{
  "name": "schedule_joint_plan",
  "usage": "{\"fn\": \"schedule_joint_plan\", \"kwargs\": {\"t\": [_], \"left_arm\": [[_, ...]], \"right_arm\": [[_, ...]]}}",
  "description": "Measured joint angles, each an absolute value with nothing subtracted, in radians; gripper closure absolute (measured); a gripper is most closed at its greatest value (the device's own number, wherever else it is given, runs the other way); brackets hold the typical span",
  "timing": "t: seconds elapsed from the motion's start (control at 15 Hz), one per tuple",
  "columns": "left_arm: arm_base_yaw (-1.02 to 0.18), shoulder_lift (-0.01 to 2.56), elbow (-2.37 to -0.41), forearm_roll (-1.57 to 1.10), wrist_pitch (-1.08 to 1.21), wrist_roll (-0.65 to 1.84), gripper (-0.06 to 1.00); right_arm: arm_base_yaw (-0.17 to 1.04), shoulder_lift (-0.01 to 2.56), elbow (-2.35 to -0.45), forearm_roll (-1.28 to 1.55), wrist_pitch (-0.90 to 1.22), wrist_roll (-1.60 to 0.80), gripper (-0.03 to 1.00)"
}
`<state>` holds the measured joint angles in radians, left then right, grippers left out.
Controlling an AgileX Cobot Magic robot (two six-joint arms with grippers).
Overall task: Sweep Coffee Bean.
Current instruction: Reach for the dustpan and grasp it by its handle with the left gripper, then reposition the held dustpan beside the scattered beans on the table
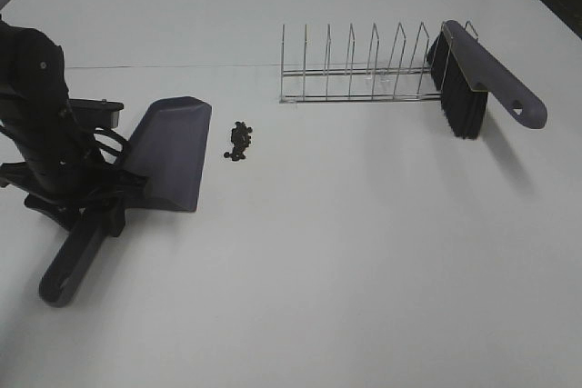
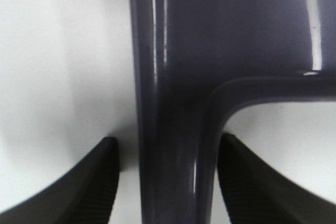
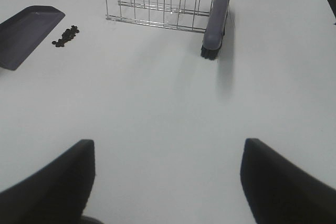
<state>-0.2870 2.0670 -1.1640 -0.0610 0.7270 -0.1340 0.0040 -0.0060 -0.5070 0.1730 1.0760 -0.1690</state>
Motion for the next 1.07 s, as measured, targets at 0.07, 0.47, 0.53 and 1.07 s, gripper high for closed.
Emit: {"fn": "schedule_joint_plan", "kwargs": {"t": [0.07, 0.47, 0.53, 1.07], "left_arm": [[-0.287, 2.067, -1.166, -0.061, 0.727, -0.148, 0.58], [-0.287, 2.063, -1.166, -0.063, 0.726, -0.211, 0.62], [-0.287, 2.053, -1.166, -0.063, 0.733, -0.214, 0.62], [-0.287, 1.871, -1.159, -0.063, 0.776, -0.222, 0.62]], "right_arm": [[0.004, -0.006, -0.507, 0.173, 1.076, -0.169, 0.33], [0.004, -0.006, -0.507, 0.173, 1.076, -0.169, 0.33], [0.004, -0.006, -0.507, 0.173, 1.076, -0.169, 0.33], [0.004, -0.006, -0.507, 0.173, 1.076, -0.169, 0.33]]}}
